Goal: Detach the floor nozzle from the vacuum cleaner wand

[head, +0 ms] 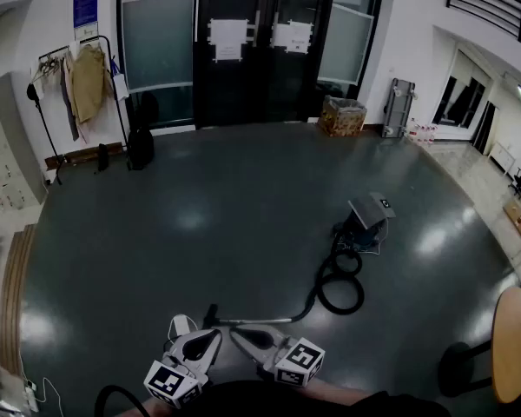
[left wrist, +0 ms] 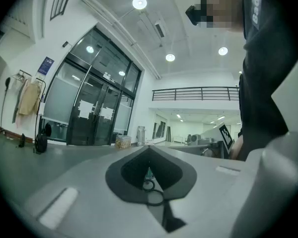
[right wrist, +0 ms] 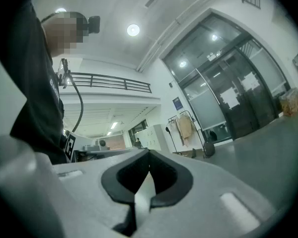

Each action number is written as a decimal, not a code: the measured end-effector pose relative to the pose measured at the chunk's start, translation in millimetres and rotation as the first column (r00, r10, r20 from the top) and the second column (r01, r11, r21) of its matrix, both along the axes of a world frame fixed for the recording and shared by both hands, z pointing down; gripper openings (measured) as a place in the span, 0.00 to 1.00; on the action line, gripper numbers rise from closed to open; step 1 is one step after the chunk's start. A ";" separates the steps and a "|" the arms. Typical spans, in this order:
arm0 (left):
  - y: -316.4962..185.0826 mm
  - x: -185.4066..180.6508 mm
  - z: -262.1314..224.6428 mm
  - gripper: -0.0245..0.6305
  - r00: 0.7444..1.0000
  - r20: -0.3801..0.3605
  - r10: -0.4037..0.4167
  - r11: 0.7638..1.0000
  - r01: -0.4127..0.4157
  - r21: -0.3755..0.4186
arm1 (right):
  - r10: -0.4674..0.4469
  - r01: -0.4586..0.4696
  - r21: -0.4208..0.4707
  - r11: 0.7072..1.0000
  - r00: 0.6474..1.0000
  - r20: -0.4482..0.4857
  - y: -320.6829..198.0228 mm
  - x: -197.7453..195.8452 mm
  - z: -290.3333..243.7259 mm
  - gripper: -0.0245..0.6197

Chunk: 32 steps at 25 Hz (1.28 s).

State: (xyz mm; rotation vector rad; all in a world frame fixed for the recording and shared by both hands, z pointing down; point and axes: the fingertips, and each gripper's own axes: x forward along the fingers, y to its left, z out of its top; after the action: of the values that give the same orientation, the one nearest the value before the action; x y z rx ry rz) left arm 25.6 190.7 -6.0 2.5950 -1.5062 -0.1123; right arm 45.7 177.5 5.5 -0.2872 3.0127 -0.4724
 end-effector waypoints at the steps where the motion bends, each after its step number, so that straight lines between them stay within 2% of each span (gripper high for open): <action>1: 1.5 2.2 2.1 0.04 1.000 -0.001 0.002 1.000 -0.002 -0.006 | 0.000 0.000 -0.002 1.000 1.000 0.001 1.6 1.8 1.0 0.04; 9: 2.8 9.1 3.9 0.04 1.000 0.000 0.007 1.000 -0.007 -0.022 | -0.003 0.003 -0.003 1.000 1.000 0.010 5.0 6.2 2.8 0.04; 14: -0.1 23.6 -4.5 0.04 0.999 -0.035 0.006 1.000 -0.007 -0.018 | 0.021 -0.020 -0.013 1.000 0.998 0.061 -0.1 22.1 -2.6 0.04; 16: -1.6 24.9 -6.4 0.04 1.000 -0.027 0.001 1.000 -0.001 -0.011 | 0.035 -0.034 -0.014 0.999 0.997 0.069 -3.9 26.1 -3.9 0.04; 22: -7.0 26.1 10.3 0.04 0.998 0.032 -0.063 0.996 0.064 -0.063 | 0.034 -0.029 -0.055 0.998 0.995 0.090 -17.9 44.5 1.1 0.04; 27: -15.8 30.4 18.2 0.04 0.990 0.031 -0.139 0.986 0.142 -0.089 | 0.001 0.006 -0.078 0.997 0.996 0.089 -29.9 62.8 16.3 0.04; 30: -22.0 24.4 15.1 0.04 0.987 0.055 -0.153 0.985 0.157 -0.078 | -0.021 0.028 -0.100 0.995 0.997 0.068 -36.5 57.7 22.3 0.04; 32: -25.8 16.2 13.1 0.04 0.987 0.039 -0.156 0.985 0.159 -0.071 | -0.031 0.038 -0.110 0.993 0.998 0.057 -37.6 49.0 26.2 0.04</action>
State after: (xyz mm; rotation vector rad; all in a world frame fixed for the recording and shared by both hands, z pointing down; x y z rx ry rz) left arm 41.9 165.0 7.2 2.4301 -1.6927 -0.0295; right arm 94.7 139.9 31.6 -0.2256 2.9472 -0.6419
